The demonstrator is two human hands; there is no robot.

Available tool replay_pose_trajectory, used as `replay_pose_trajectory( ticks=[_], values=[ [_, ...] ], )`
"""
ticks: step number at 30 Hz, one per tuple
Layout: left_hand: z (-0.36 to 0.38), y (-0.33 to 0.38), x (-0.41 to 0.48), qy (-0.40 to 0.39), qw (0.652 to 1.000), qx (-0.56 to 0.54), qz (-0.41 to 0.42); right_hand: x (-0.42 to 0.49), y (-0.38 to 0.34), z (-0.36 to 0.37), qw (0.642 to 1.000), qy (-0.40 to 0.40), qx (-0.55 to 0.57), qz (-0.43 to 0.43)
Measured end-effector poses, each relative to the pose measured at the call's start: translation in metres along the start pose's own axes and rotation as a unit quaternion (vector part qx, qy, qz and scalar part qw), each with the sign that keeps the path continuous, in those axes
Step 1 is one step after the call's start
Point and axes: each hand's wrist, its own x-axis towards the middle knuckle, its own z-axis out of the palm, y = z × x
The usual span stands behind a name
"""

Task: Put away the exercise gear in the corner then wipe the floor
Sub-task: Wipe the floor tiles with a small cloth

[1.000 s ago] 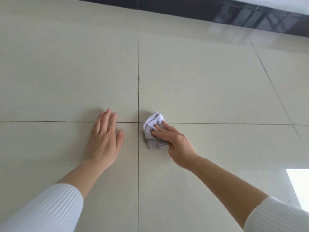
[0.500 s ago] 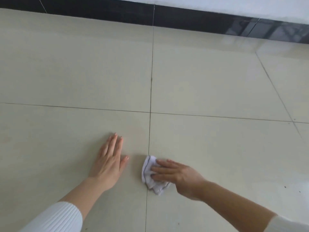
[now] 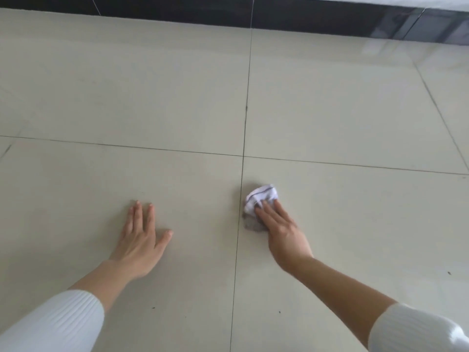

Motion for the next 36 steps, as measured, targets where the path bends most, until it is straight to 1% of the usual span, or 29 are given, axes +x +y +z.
replay_pose_trajectory(
  ticks=[1, 3, 6, 8, 9, 10, 11, 12, 14, 15, 17, 20, 21, 23, 24, 25, 27, 29, 31, 33, 35, 36],
  values=[
    [0.005, 0.004, 0.003, 0.018, 1.000, -0.010, -0.008, -0.013, -0.009, 0.007, 0.998, -0.016, -0.005, -0.063],
    [0.013, 0.010, 0.009, 0.065, 0.998, -0.022, -0.010, -0.039, -0.030, 0.020, 0.981, -0.076, -0.009, -0.177],
    [0.012, 0.012, 0.021, 0.101, 0.995, -0.023, 0.003, -0.056, -0.046, 0.032, 0.929, -0.184, 0.006, -0.320],
    [0.007, 0.012, 0.029, 0.113, 0.993, -0.015, 0.007, -0.041, -0.041, 0.031, 0.899, -0.219, 0.000, -0.379],
    [0.006, 0.011, 0.032, 0.123, 0.992, -0.018, 0.005, -0.030, -0.035, 0.029, 0.893, -0.224, -0.008, -0.392],
    [0.005, 0.012, 0.034, 0.130, 0.991, -0.026, -0.004, -0.015, -0.028, 0.026, 0.898, -0.210, -0.016, -0.385],
    [0.007, 0.012, 0.036, 0.132, 0.991, -0.035, -0.010, 0.002, -0.019, 0.023, 0.917, -0.182, -0.020, -0.355],
    [0.009, 0.012, 0.037, 0.133, 0.990, -0.042, -0.012, 0.018, -0.010, 0.018, 0.942, -0.138, -0.022, -0.305],
    [0.015, 0.010, 0.037, 0.135, 0.990, -0.049, -0.004, 0.050, 0.008, 0.008, 0.983, -0.054, -0.023, -0.174],
    [0.017, 0.008, 0.037, 0.139, 0.989, -0.049, 0.000, 0.066, 0.014, 0.003, 0.993, -0.033, -0.027, -0.108],
    [0.018, 0.007, 0.037, 0.140, 0.989, -0.055, 0.002, 0.095, 0.020, -0.005, 0.999, -0.027, -0.036, -0.005],
    [0.018, 0.007, 0.038, 0.134, 0.989, -0.063, -0.002, 0.135, 0.009, -0.010, 0.992, -0.021, -0.024, 0.125],
    [0.018, 0.007, 0.038, 0.133, 0.989, -0.062, -0.002, 0.147, 0.003, -0.010, 0.987, -0.021, -0.020, 0.158],
    [0.018, 0.006, 0.037, 0.132, 0.989, -0.062, 0.000, 0.160, -0.011, -0.004, 0.984, -0.027, -0.012, 0.177],
    [0.018, 0.006, 0.037, 0.135, 0.989, -0.063, 0.000, 0.161, -0.020, 0.001, 0.987, -0.037, -0.005, 0.158],
    [0.018, 0.007, 0.036, 0.142, 0.988, -0.065, 0.000, 0.159, -0.030, 0.008, 0.991, -0.053, -0.001, 0.120],
    [0.019, 0.007, 0.036, 0.156, 0.985, -0.077, 0.005, 0.142, -0.053, 0.025, 0.997, -0.081, 0.002, 0.003],
    [0.018, 0.005, 0.036, 0.174, 0.978, -0.114, 0.019, 0.113, -0.074, 0.039, 0.991, -0.092, -0.003, -0.098],
    [0.015, 0.004, 0.037, 0.213, 0.963, -0.164, 0.033, 0.080, -0.088, 0.048, 0.976, -0.124, -0.020, -0.180],
    [0.014, 0.004, 0.038, 0.245, 0.949, -0.197, 0.032, 0.048, -0.096, 0.051, 0.951, -0.165, -0.010, -0.260],
    [0.014, 0.006, 0.039, 0.256, 0.945, -0.202, 0.026, 0.027, -0.096, 0.047, 0.915, -0.244, 0.011, -0.320],
    [0.014, 0.007, 0.040, 0.258, 0.945, -0.202, 0.022, 0.023, -0.093, 0.045, 0.899, -0.260, 0.014, -0.352]
  ],
)
